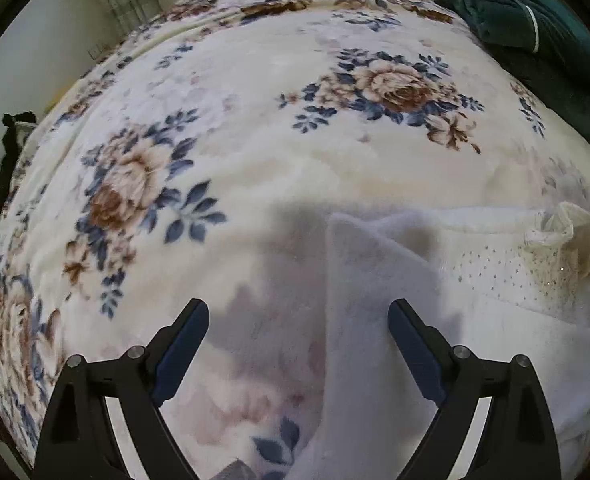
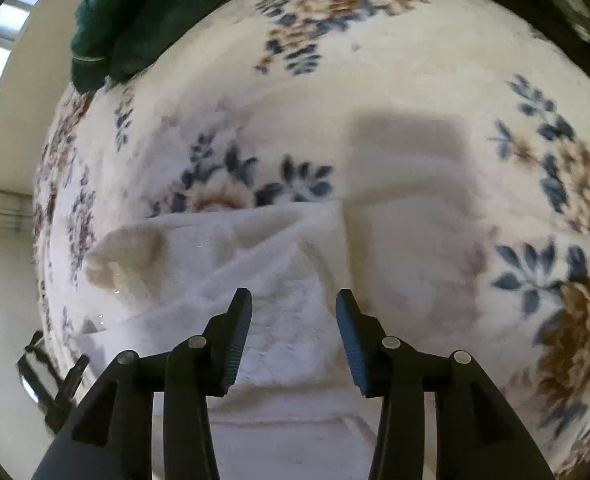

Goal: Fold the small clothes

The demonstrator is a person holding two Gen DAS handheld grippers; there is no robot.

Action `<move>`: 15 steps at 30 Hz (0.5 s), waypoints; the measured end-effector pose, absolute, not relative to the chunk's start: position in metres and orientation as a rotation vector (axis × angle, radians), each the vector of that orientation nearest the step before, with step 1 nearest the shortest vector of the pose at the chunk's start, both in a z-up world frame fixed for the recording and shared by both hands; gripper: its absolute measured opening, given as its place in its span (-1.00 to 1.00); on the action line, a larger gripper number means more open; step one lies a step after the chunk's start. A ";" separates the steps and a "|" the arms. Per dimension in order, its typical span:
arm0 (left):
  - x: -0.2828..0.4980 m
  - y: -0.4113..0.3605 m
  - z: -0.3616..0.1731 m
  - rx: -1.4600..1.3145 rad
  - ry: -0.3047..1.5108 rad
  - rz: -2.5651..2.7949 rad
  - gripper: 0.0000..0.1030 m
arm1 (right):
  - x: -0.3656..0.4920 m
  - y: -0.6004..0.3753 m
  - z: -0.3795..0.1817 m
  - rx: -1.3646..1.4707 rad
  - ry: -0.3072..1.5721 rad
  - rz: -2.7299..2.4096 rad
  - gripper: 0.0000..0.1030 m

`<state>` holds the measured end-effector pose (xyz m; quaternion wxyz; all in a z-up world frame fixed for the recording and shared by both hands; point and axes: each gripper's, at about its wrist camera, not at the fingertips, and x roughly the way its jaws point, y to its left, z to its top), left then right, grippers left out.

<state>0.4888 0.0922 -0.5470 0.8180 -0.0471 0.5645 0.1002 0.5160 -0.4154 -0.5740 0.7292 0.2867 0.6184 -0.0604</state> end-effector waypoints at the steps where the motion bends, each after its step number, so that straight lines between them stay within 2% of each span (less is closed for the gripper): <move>1: 0.491 0.094 -0.551 -0.122 1.218 0.194 0.78 | 0.524 -0.410 -0.583 0.607 1.405 -0.116 -0.11; 4: 0.499 0.097 -0.567 -0.162 1.273 0.137 0.78 | 0.536 -0.388 -0.616 0.504 1.559 -0.115 -0.15; 5: 0.501 0.097 -0.572 -0.161 1.291 0.125 0.77 | 0.535 -0.383 -0.618 0.463 1.551 -0.131 -0.58; 6: 0.502 0.097 -0.577 -0.174 1.294 0.097 0.53 | 0.536 -0.378 -0.615 0.411 1.527 -0.147 -0.94; 7: 0.502 0.098 -0.578 -0.192 1.289 0.072 -0.06 | 0.536 -0.377 -0.611 0.413 1.498 -0.151 -0.94; 9: 0.503 0.099 -0.580 -0.242 1.279 0.013 -0.85 | 0.534 -0.379 -0.597 0.401 1.427 -0.172 -0.94; 12: 0.501 0.102 -0.570 -0.284 1.240 -0.016 -0.84 | 0.535 -0.384 -0.591 0.412 1.410 -0.154 -0.94; 13: 0.501 0.103 -0.568 -0.297 1.238 -0.023 -0.76 | 0.537 -0.390 -0.595 0.447 1.437 -0.136 -0.91; 14: 0.501 0.105 -0.568 -0.313 1.244 -0.026 -0.76 | 0.540 -0.398 -0.595 0.466 1.444 -0.149 -0.74; 15: 0.503 0.107 -0.569 -0.335 1.258 -0.026 -0.60 | 0.541 -0.414 -0.593 0.511 1.417 -0.180 -0.45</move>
